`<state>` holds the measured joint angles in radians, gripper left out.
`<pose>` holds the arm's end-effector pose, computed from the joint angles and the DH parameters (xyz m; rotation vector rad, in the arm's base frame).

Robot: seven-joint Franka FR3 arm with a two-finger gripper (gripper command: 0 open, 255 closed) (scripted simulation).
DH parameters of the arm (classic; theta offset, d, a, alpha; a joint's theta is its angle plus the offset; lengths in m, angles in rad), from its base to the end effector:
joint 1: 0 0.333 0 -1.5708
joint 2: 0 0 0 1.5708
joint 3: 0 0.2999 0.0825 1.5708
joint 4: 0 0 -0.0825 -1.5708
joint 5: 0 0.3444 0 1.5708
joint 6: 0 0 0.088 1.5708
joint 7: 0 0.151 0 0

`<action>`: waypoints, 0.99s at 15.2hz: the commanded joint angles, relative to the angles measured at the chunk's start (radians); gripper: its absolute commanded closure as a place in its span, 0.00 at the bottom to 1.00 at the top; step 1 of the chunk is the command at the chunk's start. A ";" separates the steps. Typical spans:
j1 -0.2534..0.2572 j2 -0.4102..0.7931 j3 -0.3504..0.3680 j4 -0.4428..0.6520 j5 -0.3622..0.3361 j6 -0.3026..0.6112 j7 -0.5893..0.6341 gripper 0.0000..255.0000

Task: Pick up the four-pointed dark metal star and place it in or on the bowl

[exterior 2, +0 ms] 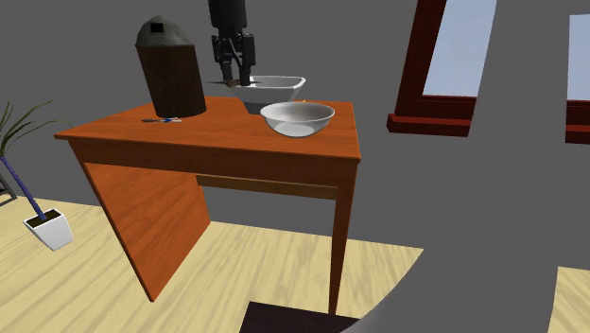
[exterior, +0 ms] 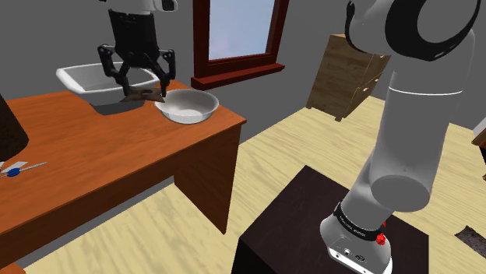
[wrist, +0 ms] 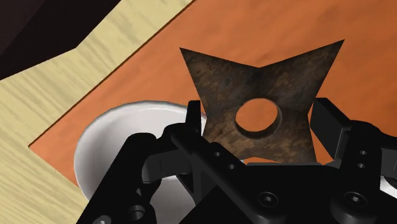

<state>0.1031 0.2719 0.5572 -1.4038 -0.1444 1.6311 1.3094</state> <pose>0.4965 0.3142 0.5109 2.9696 -1.0111 -0.0018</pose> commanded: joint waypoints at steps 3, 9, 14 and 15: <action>-0.079 -0.060 -0.027 -0.068 0.036 0.019 -0.101 1.00; -0.176 -0.112 -0.080 -0.122 0.068 0.033 -0.248 1.00; -0.198 -0.124 -0.094 -0.189 0.075 0.090 -0.280 1.00; -0.199 -0.125 -0.095 -0.204 0.076 0.104 -0.280 1.00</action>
<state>-0.0935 0.1498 0.4636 -1.5930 -0.0701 1.7226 1.0320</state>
